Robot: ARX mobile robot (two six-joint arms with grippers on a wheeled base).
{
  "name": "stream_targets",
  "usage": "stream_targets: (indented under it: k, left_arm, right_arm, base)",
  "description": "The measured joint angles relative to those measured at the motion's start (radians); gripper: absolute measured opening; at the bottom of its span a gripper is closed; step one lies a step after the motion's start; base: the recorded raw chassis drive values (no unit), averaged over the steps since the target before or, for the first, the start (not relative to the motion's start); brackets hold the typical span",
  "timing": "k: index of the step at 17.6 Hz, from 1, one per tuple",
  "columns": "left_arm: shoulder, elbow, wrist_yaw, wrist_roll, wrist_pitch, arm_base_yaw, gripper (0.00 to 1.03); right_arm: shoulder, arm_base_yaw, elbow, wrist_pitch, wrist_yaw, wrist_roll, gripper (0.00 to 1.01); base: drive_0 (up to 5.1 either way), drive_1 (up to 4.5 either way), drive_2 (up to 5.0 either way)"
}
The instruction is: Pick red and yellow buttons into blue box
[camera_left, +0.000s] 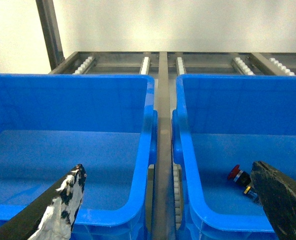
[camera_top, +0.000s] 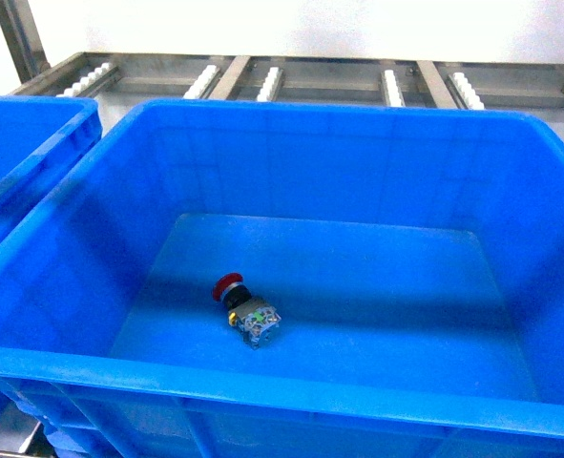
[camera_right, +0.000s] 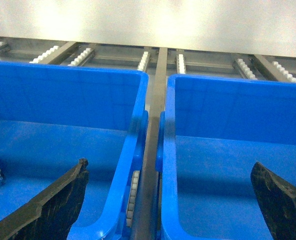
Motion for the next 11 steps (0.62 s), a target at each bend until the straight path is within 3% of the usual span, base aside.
stream_targets:
  k: [11]
  left_arm:
    - [0.0, 0.0, 0.0, 0.0, 0.0, 0.0, 0.98]
  right_arm:
    - [0.0, 0.0, 0.0, 0.0, 0.0, 0.0, 0.98]
  base:
    - [0.0, 0.0, 0.0]
